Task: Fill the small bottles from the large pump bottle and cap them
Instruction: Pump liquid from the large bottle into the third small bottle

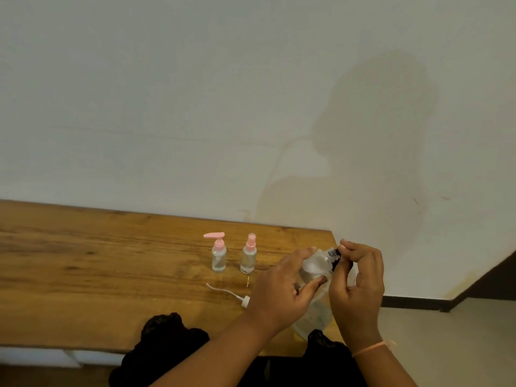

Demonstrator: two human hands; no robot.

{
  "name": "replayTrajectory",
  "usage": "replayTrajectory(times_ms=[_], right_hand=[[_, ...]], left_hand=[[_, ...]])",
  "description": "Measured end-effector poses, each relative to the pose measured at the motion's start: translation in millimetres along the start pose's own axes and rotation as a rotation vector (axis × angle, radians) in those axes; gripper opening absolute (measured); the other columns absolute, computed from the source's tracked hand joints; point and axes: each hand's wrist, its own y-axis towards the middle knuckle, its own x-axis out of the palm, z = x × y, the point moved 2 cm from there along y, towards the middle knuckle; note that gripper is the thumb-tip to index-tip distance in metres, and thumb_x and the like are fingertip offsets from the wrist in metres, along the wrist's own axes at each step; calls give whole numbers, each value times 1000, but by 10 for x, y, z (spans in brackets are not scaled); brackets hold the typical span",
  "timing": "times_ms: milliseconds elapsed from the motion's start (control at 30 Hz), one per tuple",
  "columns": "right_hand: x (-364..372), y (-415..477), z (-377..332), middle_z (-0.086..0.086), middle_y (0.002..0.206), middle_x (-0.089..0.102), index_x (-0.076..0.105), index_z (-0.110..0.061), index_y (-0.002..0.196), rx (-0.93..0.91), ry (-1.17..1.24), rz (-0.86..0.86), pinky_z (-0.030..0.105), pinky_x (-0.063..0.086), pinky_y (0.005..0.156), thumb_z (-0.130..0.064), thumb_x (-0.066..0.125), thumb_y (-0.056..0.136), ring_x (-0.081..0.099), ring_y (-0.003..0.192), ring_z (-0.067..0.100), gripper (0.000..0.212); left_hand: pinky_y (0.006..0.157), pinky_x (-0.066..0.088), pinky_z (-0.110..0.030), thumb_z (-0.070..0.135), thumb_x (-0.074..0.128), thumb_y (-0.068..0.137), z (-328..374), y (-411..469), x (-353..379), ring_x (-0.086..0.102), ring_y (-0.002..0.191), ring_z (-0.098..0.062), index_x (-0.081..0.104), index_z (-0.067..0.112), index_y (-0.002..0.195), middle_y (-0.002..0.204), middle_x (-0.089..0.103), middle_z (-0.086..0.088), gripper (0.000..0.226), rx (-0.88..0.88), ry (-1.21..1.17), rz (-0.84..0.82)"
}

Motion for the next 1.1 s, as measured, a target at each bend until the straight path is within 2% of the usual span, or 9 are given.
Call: replayTrajectory(times_ms=[100,167,233,367,467,700,867,1000,1100], right_hand=[[-4,8,-16,8,96,54,58,-3,91,0,-8,26,7,42,86,3,44,83,50,100,-9,18],[-3,13,-23,7,96,54,57,-6,92,-8,6,34,9,42,86,1,43,83,50,100,-7,18],[-6,16,-23,7,96,54,58,-6,90,-18,13,33,9,42,86,-2,42,83,51,100,-7,17],[-7,22,-1,8,95,53,59,-3,89,-15,27,37,9,42,86,-4,41,84,50,100,-8,18],[1,7,30,9,94,53,60,0,87,-6,19,1,8,42,85,-6,41,84,50,100,-9,20],[-14,-6,6,10,97,54,60,-1,92,-3,13,8,8,42,87,-2,42,84,50,101,-8,20],[-21,12,-23,10,96,55,58,-6,93,-24,27,29,9,42,86,-5,40,84,50,101,-7,20],[-11,15,13,9,94,54,59,-4,90,-19,23,31,8,41,85,-5,41,84,50,100,-8,19],[-4,3,46,10,93,54,59,-1,87,-10,11,-2,8,42,84,-6,41,84,50,99,-8,19]], left_hand=[[52,43,-8,58,48,84,38,7,-20,53,56,0,41,42,128,102,63,17,47,21,5,15],[48,35,-4,57,47,84,48,14,-30,50,52,5,45,36,130,94,61,18,50,27,-1,17],[50,35,-4,58,47,85,41,27,-27,50,52,5,45,35,131,96,64,15,51,36,-2,17],[56,46,-9,62,46,85,18,46,-18,57,64,3,41,39,131,108,64,14,52,25,18,-7],[48,34,-4,51,55,87,7,44,-37,51,55,7,44,36,131,101,63,13,47,20,30,-31],[48,33,-2,55,52,86,74,32,-42,49,53,10,46,34,130,90,56,20,50,28,5,7],[51,40,-6,57,48,85,58,38,-25,49,51,5,42,39,131,102,65,14,49,45,4,18],[51,37,-3,57,48,85,46,44,-26,52,56,6,40,41,129,106,64,14,47,38,25,8],[49,33,-1,52,53,86,38,30,-32,49,56,11,45,36,130,106,64,12,47,33,38,0]])
